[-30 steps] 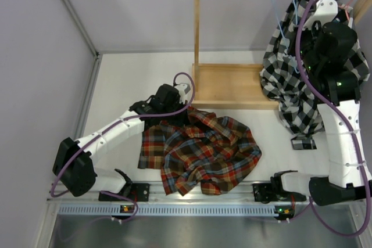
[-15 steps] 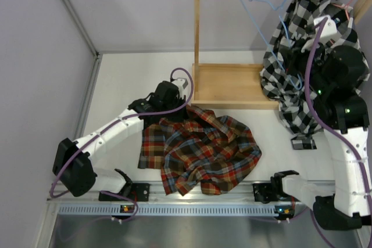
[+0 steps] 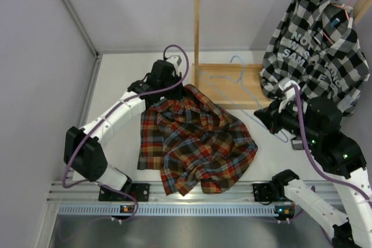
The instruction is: Place the shirt on the hanger
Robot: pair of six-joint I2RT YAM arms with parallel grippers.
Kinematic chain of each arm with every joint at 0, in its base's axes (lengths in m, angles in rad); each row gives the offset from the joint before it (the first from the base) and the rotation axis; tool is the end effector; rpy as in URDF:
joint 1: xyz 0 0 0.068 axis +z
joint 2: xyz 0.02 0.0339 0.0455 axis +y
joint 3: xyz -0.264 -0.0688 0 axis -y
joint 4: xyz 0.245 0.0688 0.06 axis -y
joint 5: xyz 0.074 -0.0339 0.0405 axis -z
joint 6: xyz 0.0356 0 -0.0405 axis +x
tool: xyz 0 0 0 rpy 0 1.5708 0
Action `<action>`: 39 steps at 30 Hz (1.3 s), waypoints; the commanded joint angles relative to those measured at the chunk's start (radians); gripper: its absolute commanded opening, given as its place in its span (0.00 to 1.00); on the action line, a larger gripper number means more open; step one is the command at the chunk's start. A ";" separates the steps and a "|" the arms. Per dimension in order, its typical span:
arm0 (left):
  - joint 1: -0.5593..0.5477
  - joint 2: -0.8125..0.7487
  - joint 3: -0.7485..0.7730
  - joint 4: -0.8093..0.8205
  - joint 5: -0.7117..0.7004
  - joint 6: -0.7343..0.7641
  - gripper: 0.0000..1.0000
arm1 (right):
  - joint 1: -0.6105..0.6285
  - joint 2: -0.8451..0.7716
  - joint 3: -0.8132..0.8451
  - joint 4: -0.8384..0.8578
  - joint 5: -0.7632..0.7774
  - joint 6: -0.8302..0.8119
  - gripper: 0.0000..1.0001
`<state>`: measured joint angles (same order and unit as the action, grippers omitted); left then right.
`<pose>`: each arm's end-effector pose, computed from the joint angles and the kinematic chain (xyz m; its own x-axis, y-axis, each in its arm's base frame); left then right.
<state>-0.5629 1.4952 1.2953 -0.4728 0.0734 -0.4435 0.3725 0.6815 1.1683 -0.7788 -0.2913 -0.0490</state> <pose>0.2842 -0.1824 0.3187 -0.7252 -0.0484 -0.6869 0.2984 0.8769 -0.3769 0.0959 0.0485 0.4163 -0.2382 -0.1434 -0.9606 -0.6172 0.7860 0.0357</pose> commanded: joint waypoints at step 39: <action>-0.253 -0.208 0.262 -0.351 -0.263 0.298 0.00 | 0.192 0.214 -0.260 0.568 -0.474 -0.120 0.00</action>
<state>-0.8261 1.3758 1.5143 -0.7799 0.1337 -0.1982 0.5560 0.9176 0.9325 -0.4511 -0.6193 -0.1364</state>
